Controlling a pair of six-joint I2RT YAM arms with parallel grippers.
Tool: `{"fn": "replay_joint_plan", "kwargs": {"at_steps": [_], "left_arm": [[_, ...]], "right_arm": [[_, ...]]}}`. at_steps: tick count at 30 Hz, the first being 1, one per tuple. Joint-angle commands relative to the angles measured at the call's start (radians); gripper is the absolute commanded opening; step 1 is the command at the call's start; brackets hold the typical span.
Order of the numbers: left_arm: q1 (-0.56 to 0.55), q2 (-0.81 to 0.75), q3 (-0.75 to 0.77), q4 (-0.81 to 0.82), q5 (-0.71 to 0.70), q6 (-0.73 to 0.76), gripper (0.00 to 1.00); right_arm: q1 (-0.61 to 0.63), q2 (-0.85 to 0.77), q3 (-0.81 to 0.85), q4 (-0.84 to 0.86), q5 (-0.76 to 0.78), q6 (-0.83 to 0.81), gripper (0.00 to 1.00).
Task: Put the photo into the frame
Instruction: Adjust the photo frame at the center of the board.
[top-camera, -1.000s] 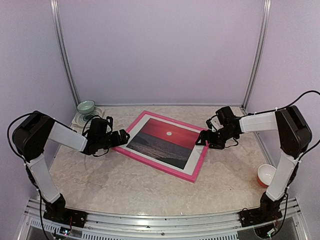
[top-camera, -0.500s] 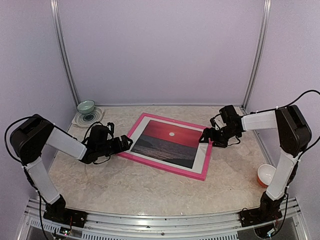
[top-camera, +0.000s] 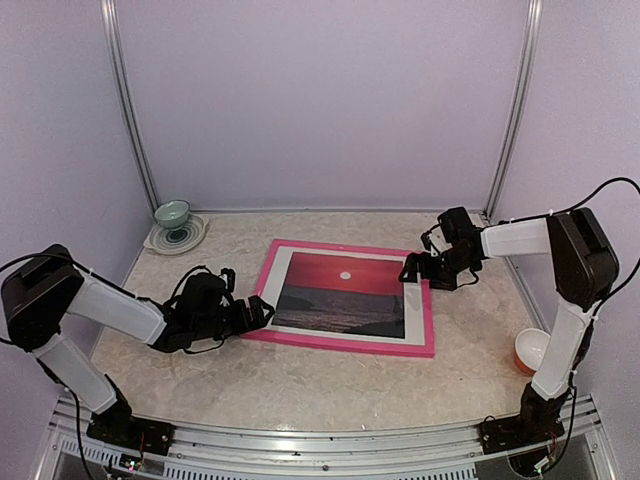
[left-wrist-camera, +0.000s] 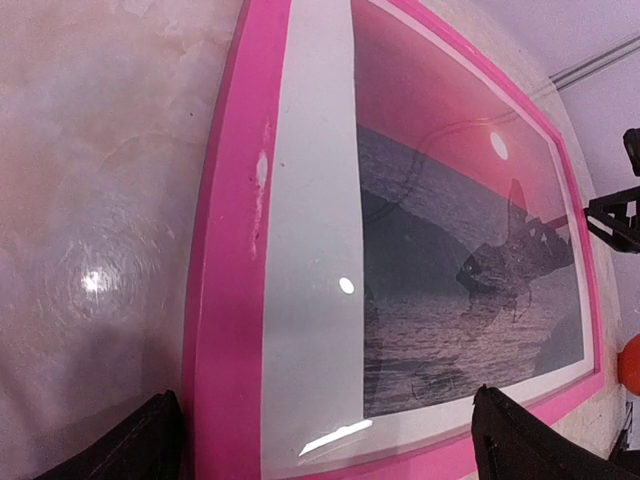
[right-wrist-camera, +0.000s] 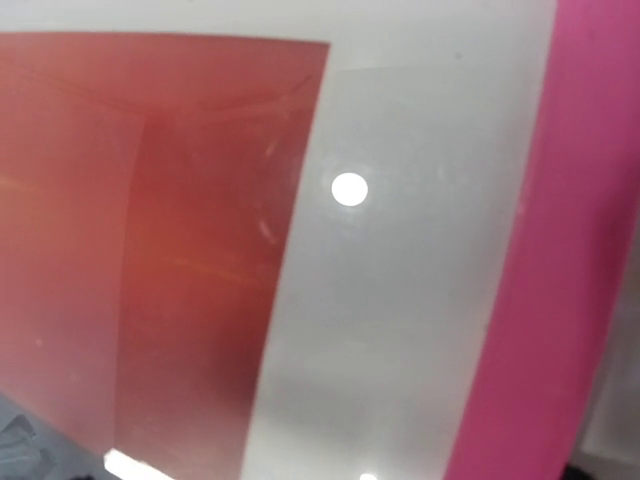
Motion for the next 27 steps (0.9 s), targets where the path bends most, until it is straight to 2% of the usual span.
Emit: {"fn": "replay_joint_plan", "kwargs": {"at_steps": [1, 9, 27], "left_arm": [[-0.064, -0.067, -0.015, -0.063, -0.011, -0.049, 0.99], [-0.102, -0.134, -0.057, -0.080, -0.040, -0.088, 0.99], [-0.116, -0.155, -0.041, -0.117, -0.064, -0.078, 0.99]], "right_arm": [[0.013, 0.024, 0.021, 0.016, -0.095, -0.007, 0.99], [0.013, 0.029, 0.038, 0.030, -0.120, -0.002, 0.99], [0.011, 0.062, 0.156, -0.020, -0.064, -0.043, 0.99]]}}
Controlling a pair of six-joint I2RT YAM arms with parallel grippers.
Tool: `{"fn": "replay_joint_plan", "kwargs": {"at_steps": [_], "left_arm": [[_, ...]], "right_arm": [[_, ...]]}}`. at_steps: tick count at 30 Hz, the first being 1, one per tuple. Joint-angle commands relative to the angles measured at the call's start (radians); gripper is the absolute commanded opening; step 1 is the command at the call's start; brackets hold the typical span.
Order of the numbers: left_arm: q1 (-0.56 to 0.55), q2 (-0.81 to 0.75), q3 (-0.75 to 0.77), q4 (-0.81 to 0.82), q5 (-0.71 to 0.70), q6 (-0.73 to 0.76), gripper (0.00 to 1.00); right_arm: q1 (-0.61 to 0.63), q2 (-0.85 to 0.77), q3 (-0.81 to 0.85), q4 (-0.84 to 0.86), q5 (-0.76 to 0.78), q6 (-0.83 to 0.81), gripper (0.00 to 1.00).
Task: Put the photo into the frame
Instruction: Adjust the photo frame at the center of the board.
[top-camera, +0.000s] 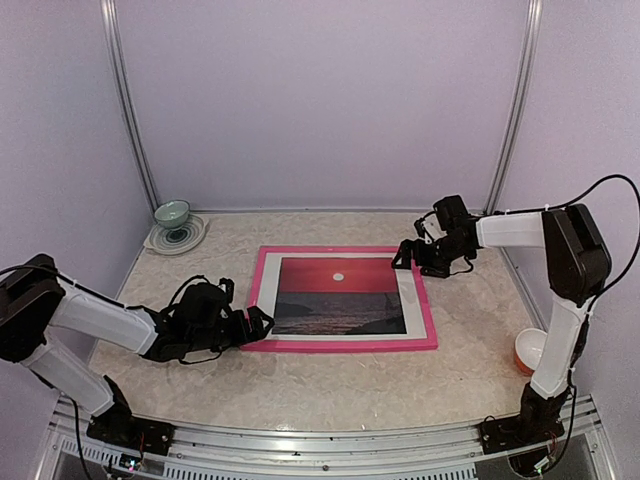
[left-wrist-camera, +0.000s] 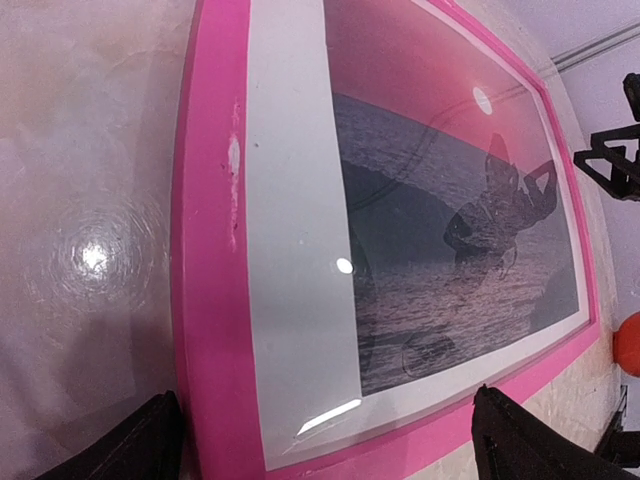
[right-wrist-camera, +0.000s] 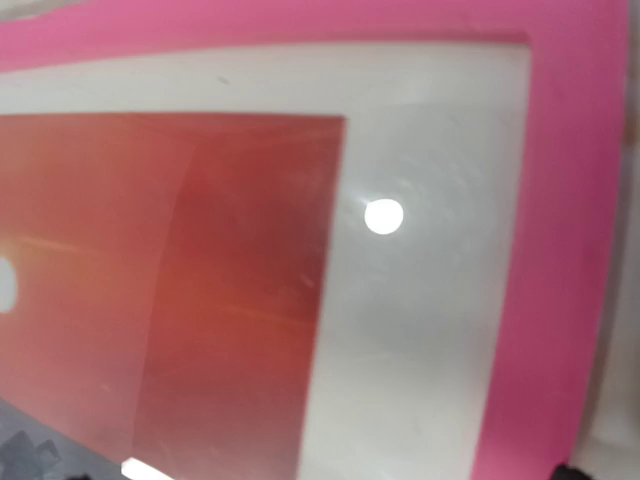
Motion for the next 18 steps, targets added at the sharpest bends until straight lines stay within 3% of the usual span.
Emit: {"fn": "replay_joint_plan", "kwargs": {"at_steps": [1, 10, 18], "left_arm": [[-0.011, -0.051, 0.013, -0.015, -0.013, -0.001, 0.99], [-0.009, -0.261, 0.077, -0.246, -0.214, 0.114, 0.99], [0.053, -0.427, 0.232, -0.446, -0.372, 0.344, 0.99]], "right_arm": [[0.010, 0.007, 0.045, -0.016, -0.010, -0.023, 0.99], [0.013, -0.180, 0.011, -0.087, 0.163, -0.059, 0.99], [0.025, -0.506, -0.214, 0.031, 0.291, -0.139, 0.99]]}}
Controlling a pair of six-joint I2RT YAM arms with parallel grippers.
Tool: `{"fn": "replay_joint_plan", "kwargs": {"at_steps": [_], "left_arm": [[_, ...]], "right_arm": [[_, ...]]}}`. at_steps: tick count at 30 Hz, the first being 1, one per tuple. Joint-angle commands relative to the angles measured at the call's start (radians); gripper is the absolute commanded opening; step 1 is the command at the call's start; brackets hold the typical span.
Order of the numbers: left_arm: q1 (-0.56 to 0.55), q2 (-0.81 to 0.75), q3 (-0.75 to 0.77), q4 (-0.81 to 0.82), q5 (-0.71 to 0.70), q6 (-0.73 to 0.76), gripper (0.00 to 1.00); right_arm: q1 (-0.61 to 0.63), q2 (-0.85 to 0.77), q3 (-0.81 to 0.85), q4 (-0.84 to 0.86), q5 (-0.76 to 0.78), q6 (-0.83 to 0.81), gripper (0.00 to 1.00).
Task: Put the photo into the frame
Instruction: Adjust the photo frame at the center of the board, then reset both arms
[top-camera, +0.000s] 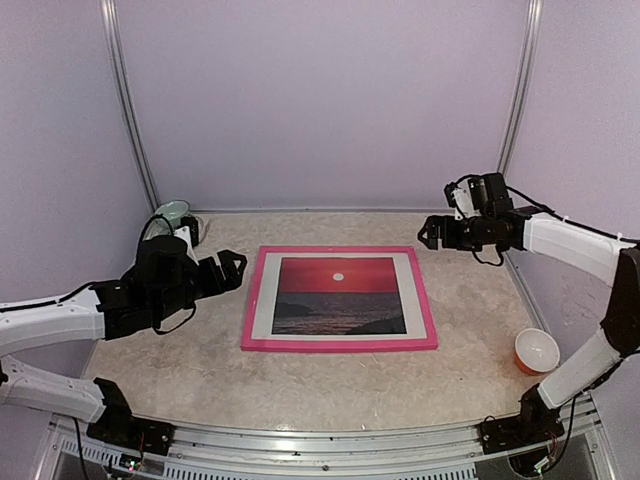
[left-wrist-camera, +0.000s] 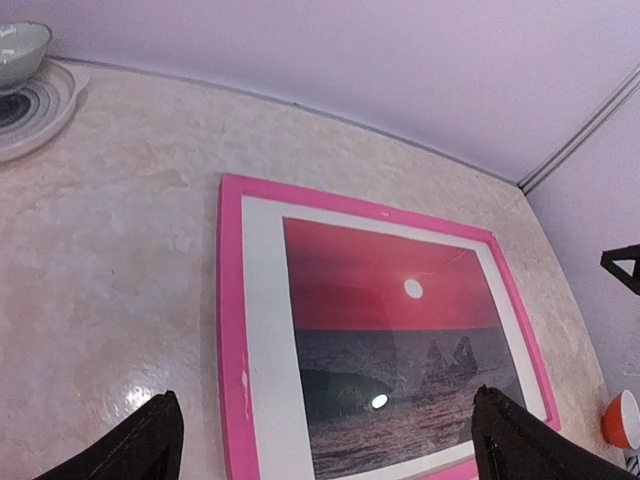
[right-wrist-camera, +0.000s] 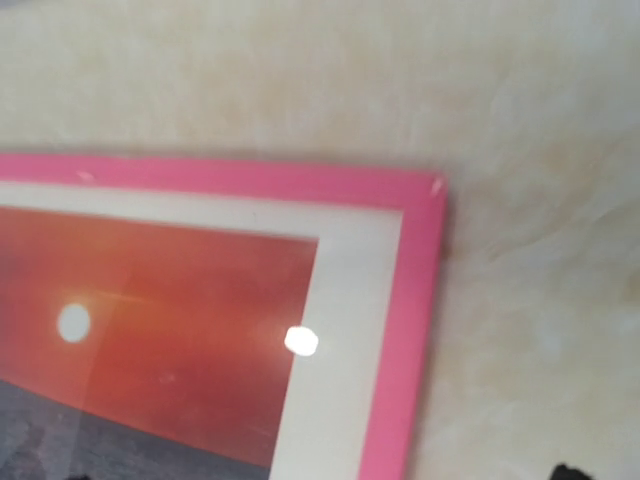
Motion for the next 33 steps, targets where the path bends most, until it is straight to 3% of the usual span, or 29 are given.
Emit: {"fn": "replay_joint_plan", "kwargs": {"at_steps": [1, 7, 9, 12, 14, 24, 29, 33], "left_arm": [[0.064, -0.066, 0.075, -0.138, -0.112, 0.172, 0.99], [0.259, -0.145, 0.043, -0.078, 0.048, 0.260, 0.99], [0.306, -0.184, -0.005, -0.009, 0.094, 0.316, 0.99], [0.350, -0.253, -0.089, 0.080, 0.072, 0.355, 0.99], [0.375, -0.297, -0.148, 0.116, 0.069, 0.354, 0.99], [0.391, -0.510, -0.396, 0.170, -0.043, 0.229, 0.99], [0.399, -0.611, -0.465, 0.215, -0.120, 0.233, 0.99], [0.401, -0.572, -0.470, 0.273, -0.119, 0.235, 0.99]], "right_arm": [[0.019, -0.179, -0.147, 0.098, 0.093, -0.069, 0.99], [0.021, -0.475, -0.394, 0.332, 0.238, -0.120, 0.99], [0.021, -0.564, -0.499, 0.460, 0.218, -0.214, 0.99], [0.021, -0.675, -0.639, 0.611, 0.203, -0.305, 0.99], [0.020, -0.724, -0.715, 0.668, 0.273, -0.311, 0.99], [0.010, -0.929, -0.930, 0.729, 0.519, -0.272, 0.99], [-0.095, -1.020, -0.931, 0.687, 0.420, -0.206, 0.99], [-0.257, -0.941, -0.899, 0.639, 0.205, -0.132, 0.99]]}}
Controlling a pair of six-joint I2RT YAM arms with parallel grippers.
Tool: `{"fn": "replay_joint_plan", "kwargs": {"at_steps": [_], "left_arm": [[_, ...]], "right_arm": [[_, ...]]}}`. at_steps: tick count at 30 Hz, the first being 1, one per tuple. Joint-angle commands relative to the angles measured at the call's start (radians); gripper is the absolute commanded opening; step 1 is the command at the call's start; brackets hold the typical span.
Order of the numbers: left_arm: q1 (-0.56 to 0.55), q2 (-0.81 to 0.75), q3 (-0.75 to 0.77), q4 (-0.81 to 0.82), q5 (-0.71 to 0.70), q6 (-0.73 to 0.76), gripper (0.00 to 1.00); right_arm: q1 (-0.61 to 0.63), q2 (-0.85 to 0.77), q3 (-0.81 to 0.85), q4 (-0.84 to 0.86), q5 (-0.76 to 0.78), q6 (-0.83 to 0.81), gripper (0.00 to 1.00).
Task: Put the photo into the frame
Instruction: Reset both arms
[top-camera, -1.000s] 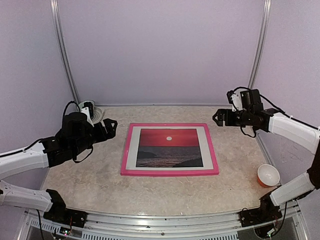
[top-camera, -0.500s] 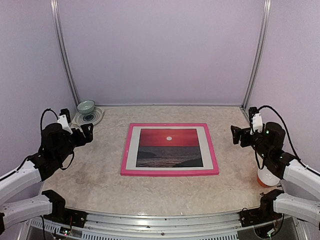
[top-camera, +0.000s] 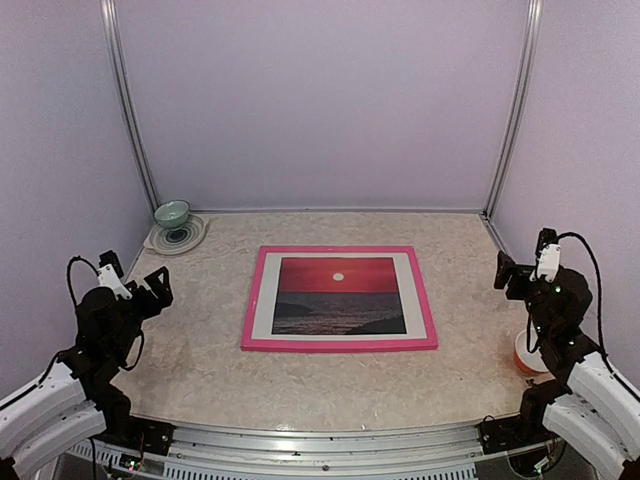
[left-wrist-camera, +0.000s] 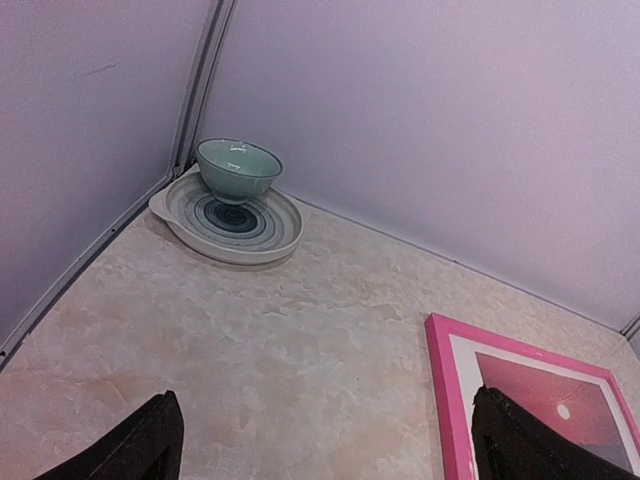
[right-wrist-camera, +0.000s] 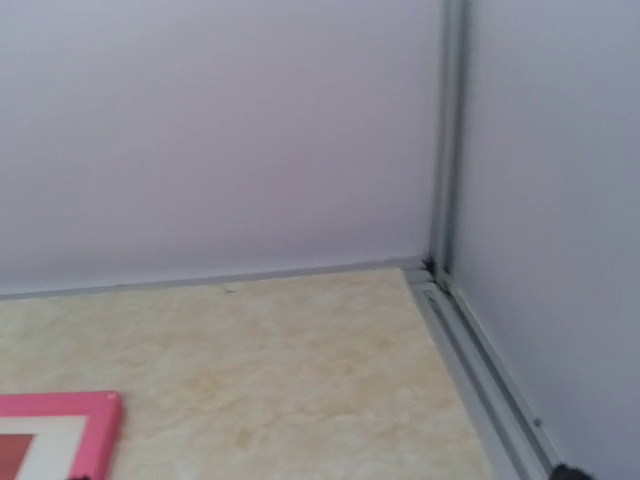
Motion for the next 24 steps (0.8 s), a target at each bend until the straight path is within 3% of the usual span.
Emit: {"fn": "replay_joint_plan", "kwargs": {"at_steps": [1, 3, 10, 15, 20, 24], "left_arm": [[0.009, 0.044, -0.004, 0.122, -0.041, -0.007, 0.99], [0.009, 0.076, 0.003, 0.155, -0.042, 0.018, 0.99], [0.009, 0.128, 0.009, 0.226, -0.064, 0.144, 0.99], [0.006, 0.087, -0.053, 0.349, -0.074, 0.204, 0.99], [-0.050, 0.063, -0.037, 0.291, -0.214, 0.315, 0.99], [-0.071, 0.062, -0.111, 0.420, -0.227, 0.413, 0.99]], "right_arm": [[-0.157, 0.090, 0.044, -0.037, -0.237, 0.101, 0.99], [-0.224, 0.143, 0.069, -0.063, -0.339, 0.110, 0.99], [-0.228, 0.125, 0.067, -0.074, -0.434, 0.041, 0.99], [-0.228, 0.049, 0.058, -0.086, -0.379, 0.038, 0.99], [-0.228, -0.025, 0.011, -0.053, -0.362, 0.016, 0.99], [-0.228, -0.039, -0.004, -0.030, -0.352, 0.012, 0.99]]}}
